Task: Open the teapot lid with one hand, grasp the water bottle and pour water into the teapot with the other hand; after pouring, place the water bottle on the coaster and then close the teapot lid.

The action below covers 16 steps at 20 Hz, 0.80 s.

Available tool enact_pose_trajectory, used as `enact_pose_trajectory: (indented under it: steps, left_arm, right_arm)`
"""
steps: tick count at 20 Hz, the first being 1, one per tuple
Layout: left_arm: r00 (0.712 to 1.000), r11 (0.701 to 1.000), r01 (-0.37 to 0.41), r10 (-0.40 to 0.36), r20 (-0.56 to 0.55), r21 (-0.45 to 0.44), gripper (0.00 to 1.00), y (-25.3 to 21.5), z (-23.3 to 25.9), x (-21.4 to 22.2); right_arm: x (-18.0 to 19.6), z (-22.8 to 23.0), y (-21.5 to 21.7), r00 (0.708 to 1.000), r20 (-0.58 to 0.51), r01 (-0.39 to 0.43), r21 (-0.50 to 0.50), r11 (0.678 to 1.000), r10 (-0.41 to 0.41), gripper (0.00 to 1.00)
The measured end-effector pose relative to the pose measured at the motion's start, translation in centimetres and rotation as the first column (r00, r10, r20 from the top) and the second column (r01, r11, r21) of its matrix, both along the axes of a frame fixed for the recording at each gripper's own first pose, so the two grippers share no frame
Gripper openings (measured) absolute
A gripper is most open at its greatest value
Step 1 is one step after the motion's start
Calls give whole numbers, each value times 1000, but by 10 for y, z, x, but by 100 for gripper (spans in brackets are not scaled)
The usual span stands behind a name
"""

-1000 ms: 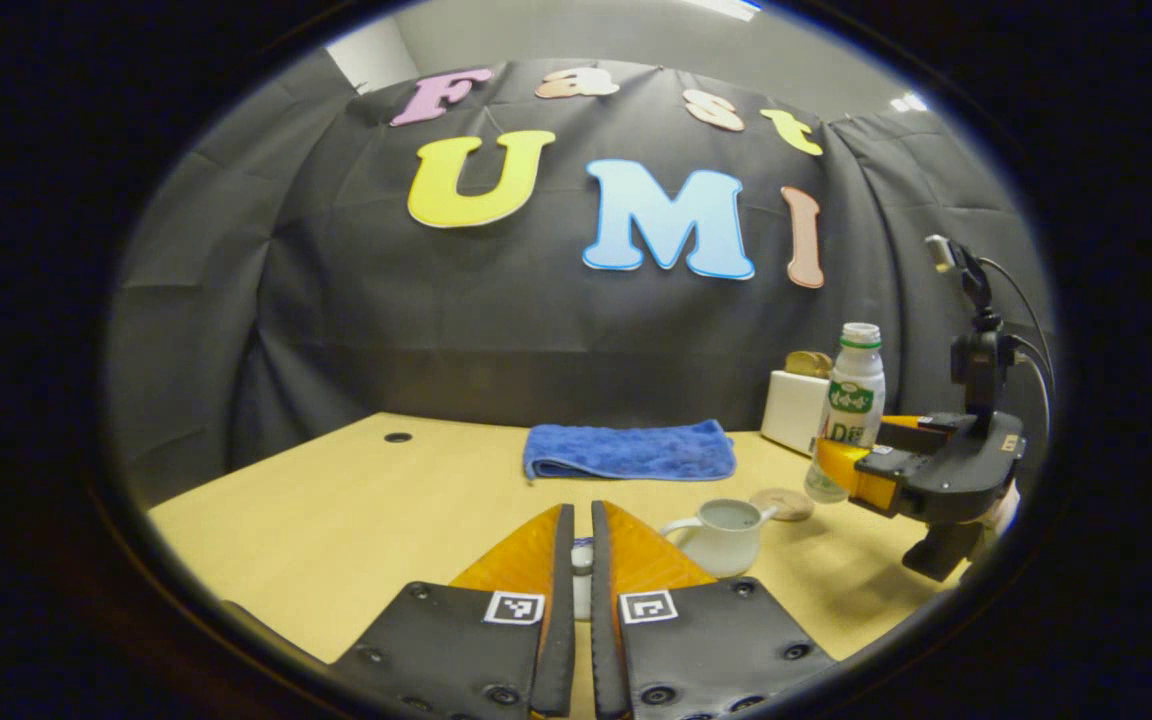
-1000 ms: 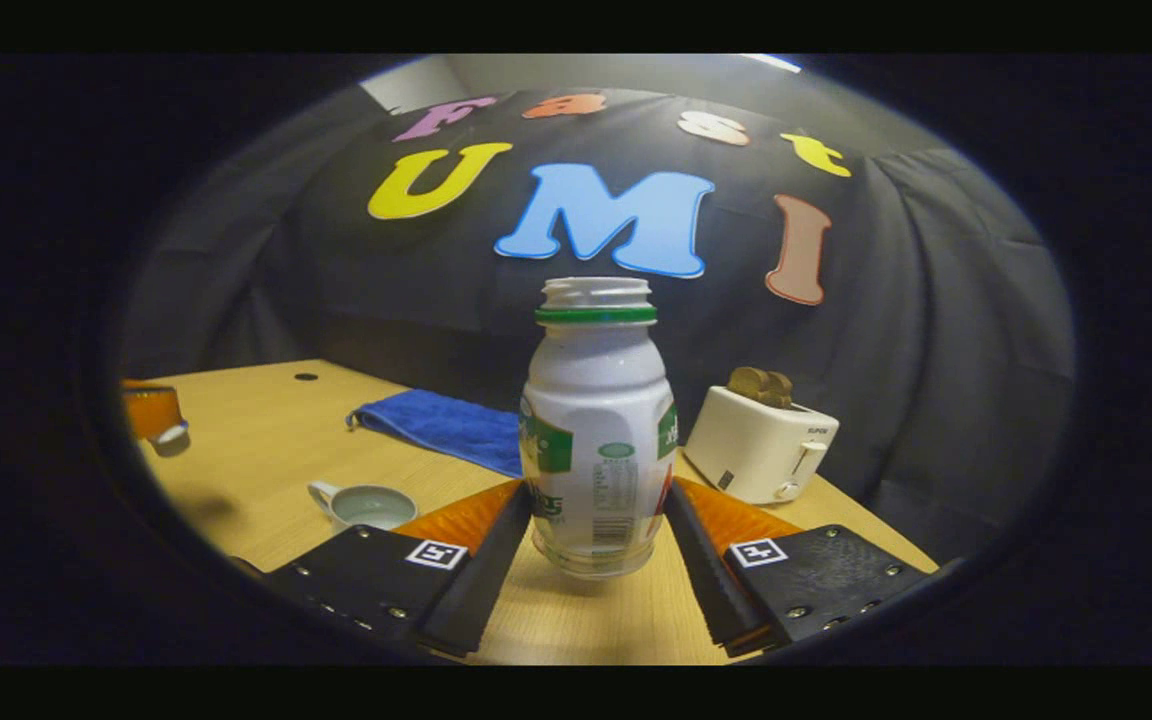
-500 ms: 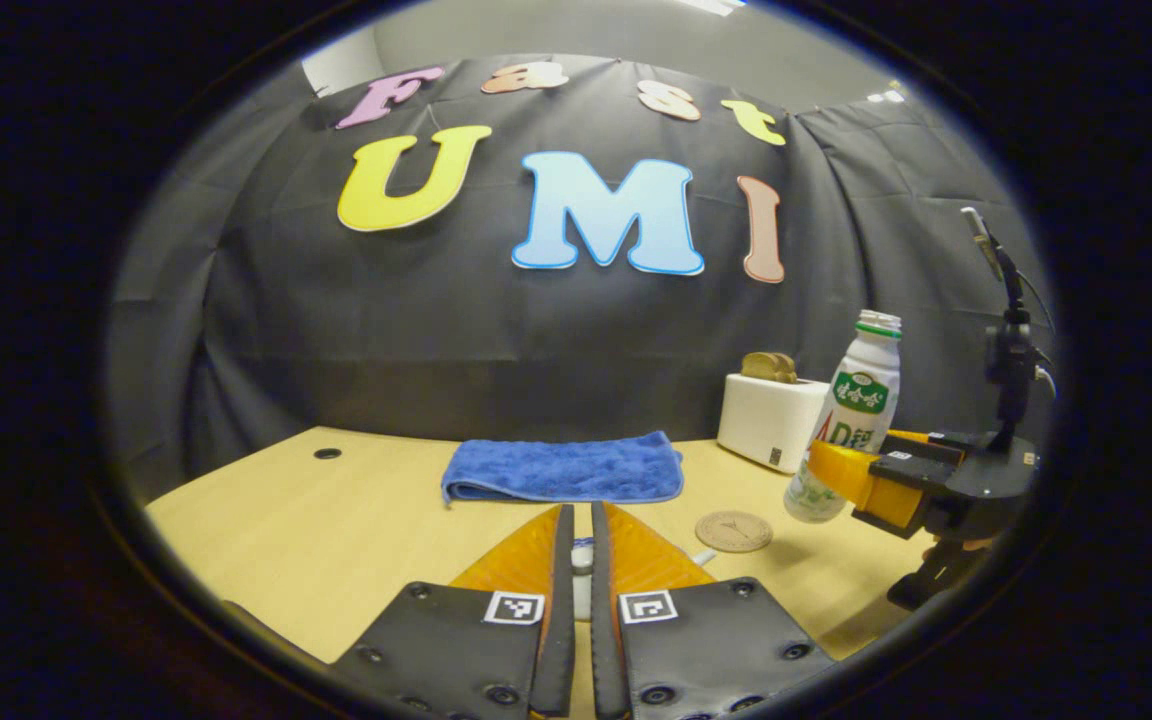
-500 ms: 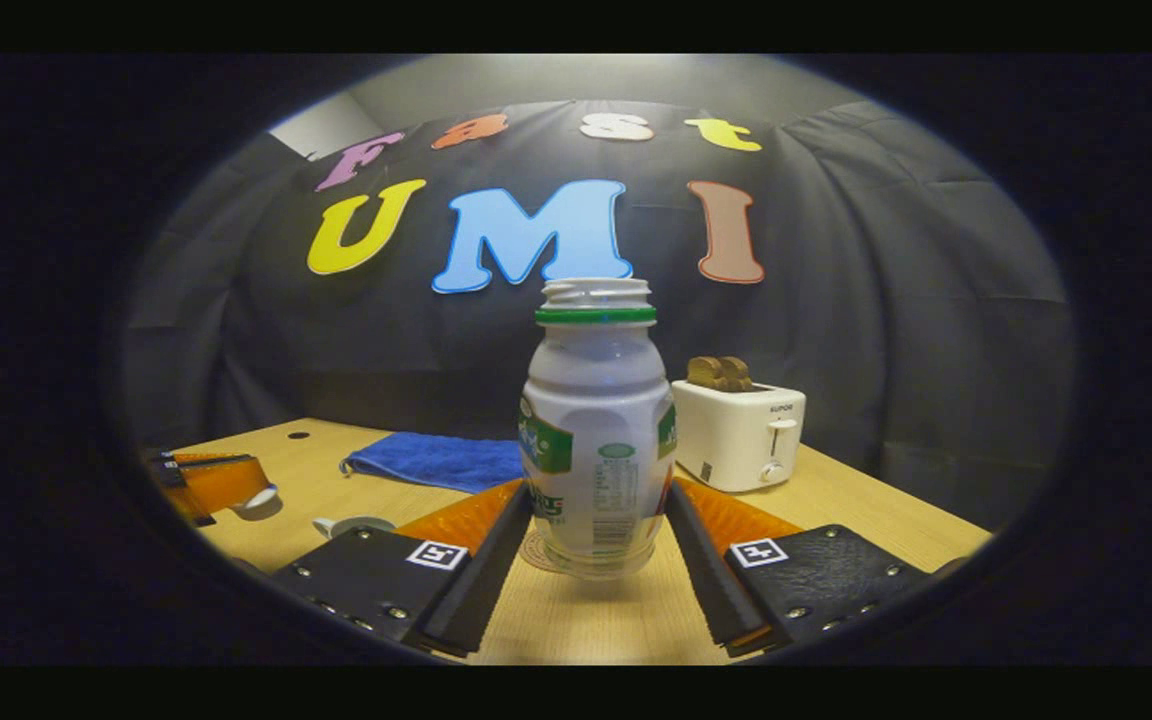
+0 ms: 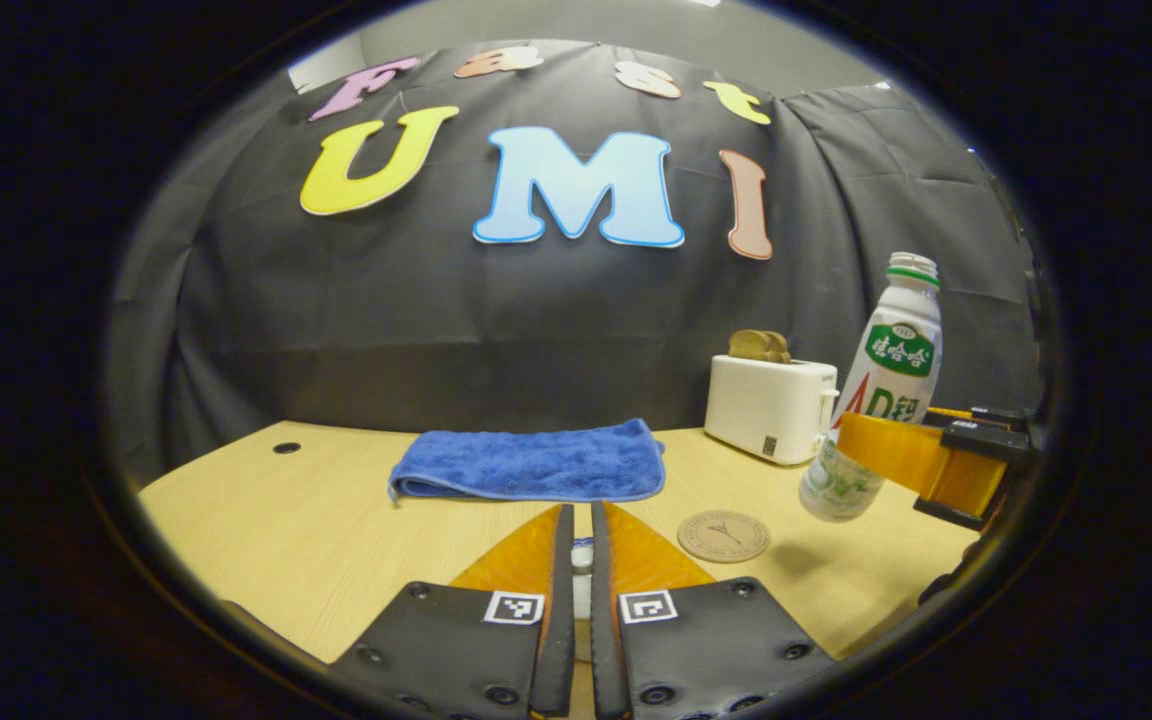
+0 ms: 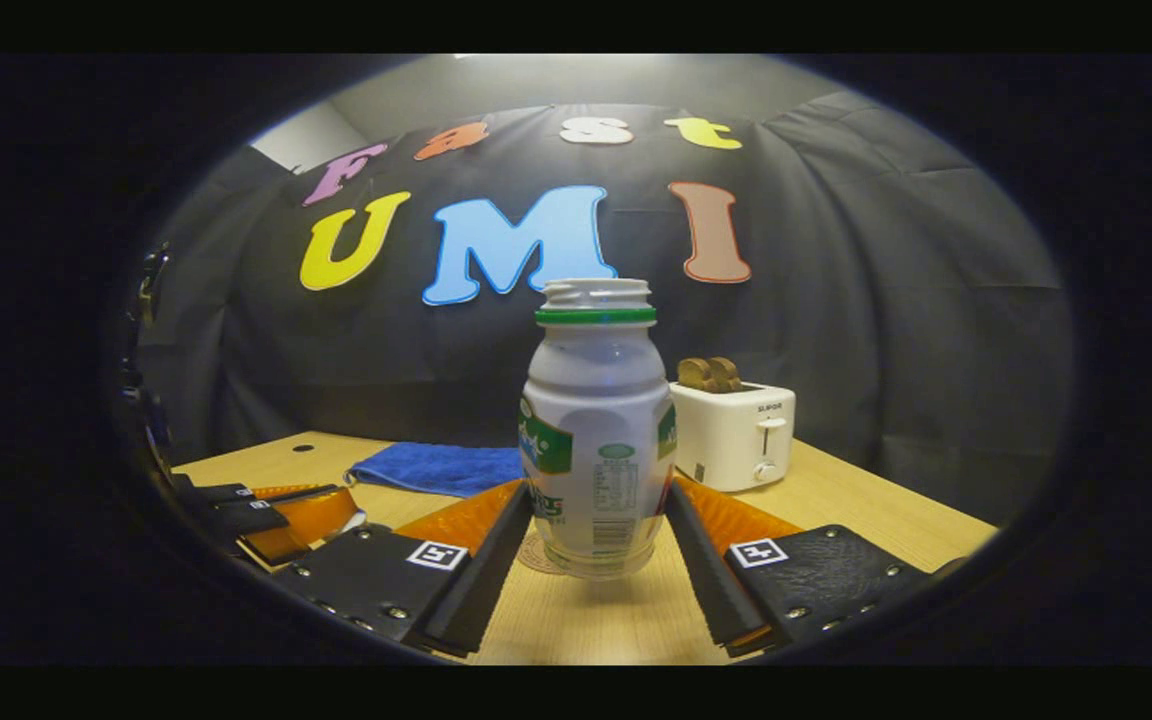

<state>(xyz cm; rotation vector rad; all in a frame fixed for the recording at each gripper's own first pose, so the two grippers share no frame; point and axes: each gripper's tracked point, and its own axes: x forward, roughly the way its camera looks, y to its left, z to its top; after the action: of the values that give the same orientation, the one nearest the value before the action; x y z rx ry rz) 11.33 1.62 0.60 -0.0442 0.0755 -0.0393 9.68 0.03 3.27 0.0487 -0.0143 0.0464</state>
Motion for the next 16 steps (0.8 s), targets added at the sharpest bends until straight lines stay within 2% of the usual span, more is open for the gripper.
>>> enact_pose_trajectory:
  steps: [9, 10, 13, 14, 16]
  left_arm:
    - [1000, 999, 14, -13, -6, 40, 17, -13, -9, 9]
    - [1000, 999, 10, -10, -11, 42, 14, -11, -10, 9]
    - [1000, 999, 2, -2, -12, 44, 17, -9, -13, 7]
    - [1000, 999, 2, -1, -9, 43, 14, -8, -12, 8]
    - [1000, 999, -1, 1, -17, 40, 14, -8, -17, 9]
  right_arm:
    - [-1, -2, 1, 1000, -7, -11, 4, 1000, 11, 80]
    - [-1, -2, 2, 1000, -9, -12, 5, 1000, 12, 80]
    - [-1, -4, 2, 1000, -13, -16, 4, 1000, 16, 80]
    - [0, -4, 3, 1000, -14, -17, 4, 1000, 17, 80]
    - [-1, -4, 4, 1000, -15, -22, 4, 1000, 22, 80]
